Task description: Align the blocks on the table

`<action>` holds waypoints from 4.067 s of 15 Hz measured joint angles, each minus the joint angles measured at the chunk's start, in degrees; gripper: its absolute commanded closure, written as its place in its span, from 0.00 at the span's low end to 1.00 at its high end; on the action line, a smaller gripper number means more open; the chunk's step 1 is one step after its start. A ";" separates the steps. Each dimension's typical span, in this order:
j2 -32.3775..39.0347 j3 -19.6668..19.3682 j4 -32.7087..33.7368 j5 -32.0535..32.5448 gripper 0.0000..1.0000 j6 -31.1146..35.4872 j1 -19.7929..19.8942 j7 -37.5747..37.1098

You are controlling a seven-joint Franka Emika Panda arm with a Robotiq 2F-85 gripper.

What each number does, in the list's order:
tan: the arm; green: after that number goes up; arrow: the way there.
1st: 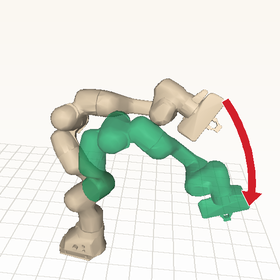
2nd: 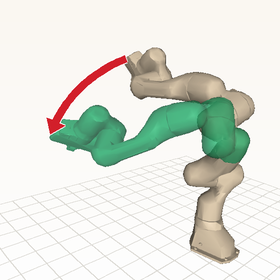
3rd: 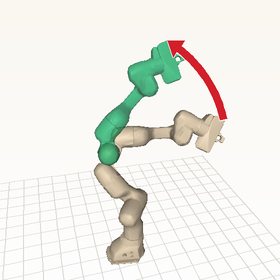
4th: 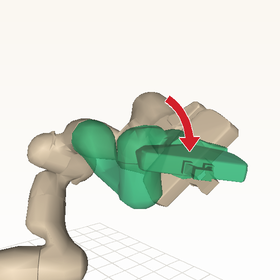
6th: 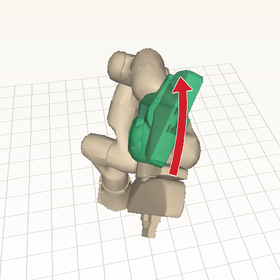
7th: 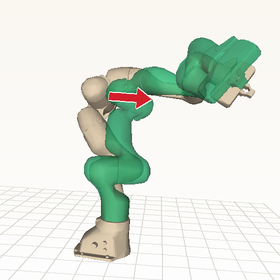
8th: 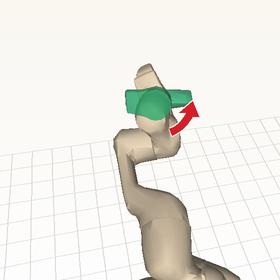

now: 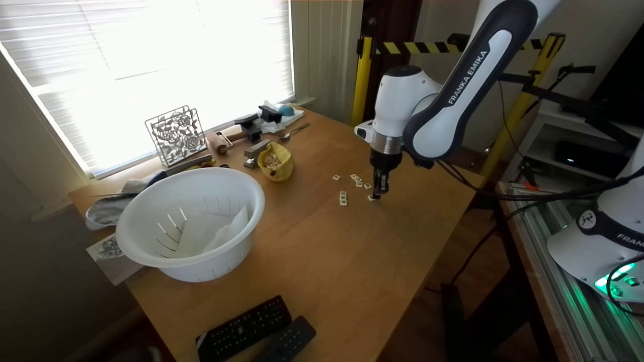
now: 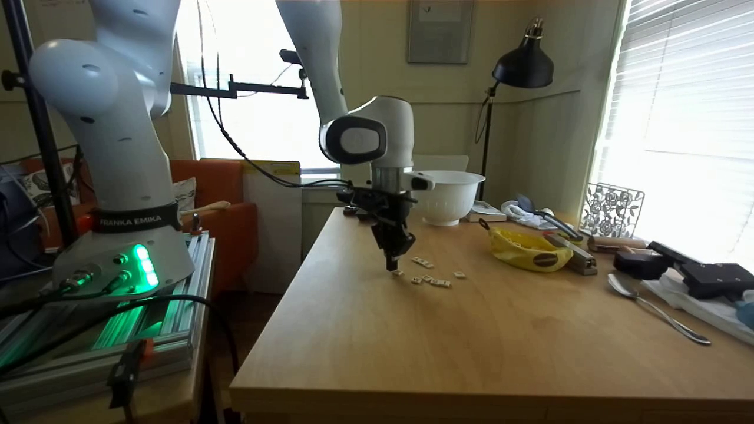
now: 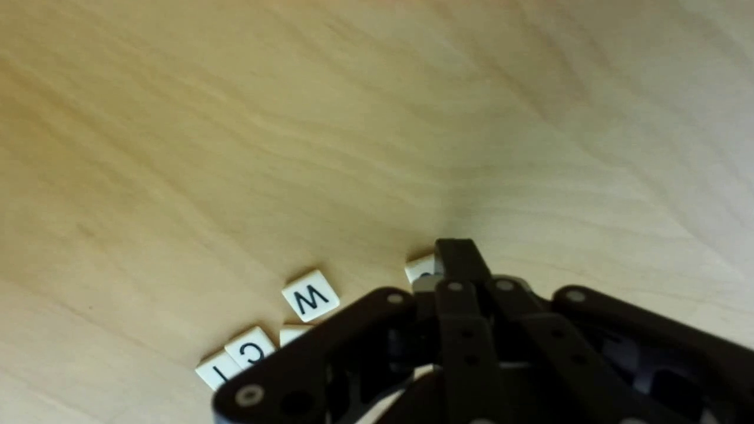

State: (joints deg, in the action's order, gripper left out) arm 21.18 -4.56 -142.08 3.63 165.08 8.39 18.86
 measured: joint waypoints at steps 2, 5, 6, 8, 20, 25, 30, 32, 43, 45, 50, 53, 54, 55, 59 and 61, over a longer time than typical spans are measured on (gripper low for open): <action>0.91 0.28 0.45 0.00 1.00 0.83 0.03 -0.53; 1.11 2.33 0.83 0.00 1.00 0.88 1.33 -0.14; 1.12 3.57 0.86 0.00 1.00 0.88 2.15 0.46; 1.17 6.62 0.89 0.00 1.00 0.87 4.19 2.84; 2.74 12.50 3.07 2.11 1.00 0.83 7.02 22.53; 4.04 12.52 5.25 3.09 1.00 0.83 7.09 30.07; 5.12 12.61 7.09 3.25 1.00 0.78 7.12 36.40; 5.44 12.67 7.66 3.26 1.00 0.62 7.12 38.74; 5.87 12.54 9.30 3.30 1.00 -2.01 6.98 49.35; 5.89 12.20 9.51 3.40 1.00 -2.42 6.83 50.22; 5.90 10.93 9.92 3.70 1.00 -3.11 6.16 51.66; 5.93 10.50 10.04 3.78 1.00 -3.13 5.92 51.79; 5.95 10.39 10.09 3.79 1.00 -3.13 5.84 51.80; 6.00 10.30 10.17 3.80 1.00 -3.13 5.76 51.80; 6.17 10.25 10.47 3.80 1.00 -3.13 5.73 51.85; 6.19 10.25 10.49 3.80 1.00 -3.13 5.73 52.02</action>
State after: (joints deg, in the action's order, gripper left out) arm 27.37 5.69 -131.59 7.43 161.94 14.12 70.88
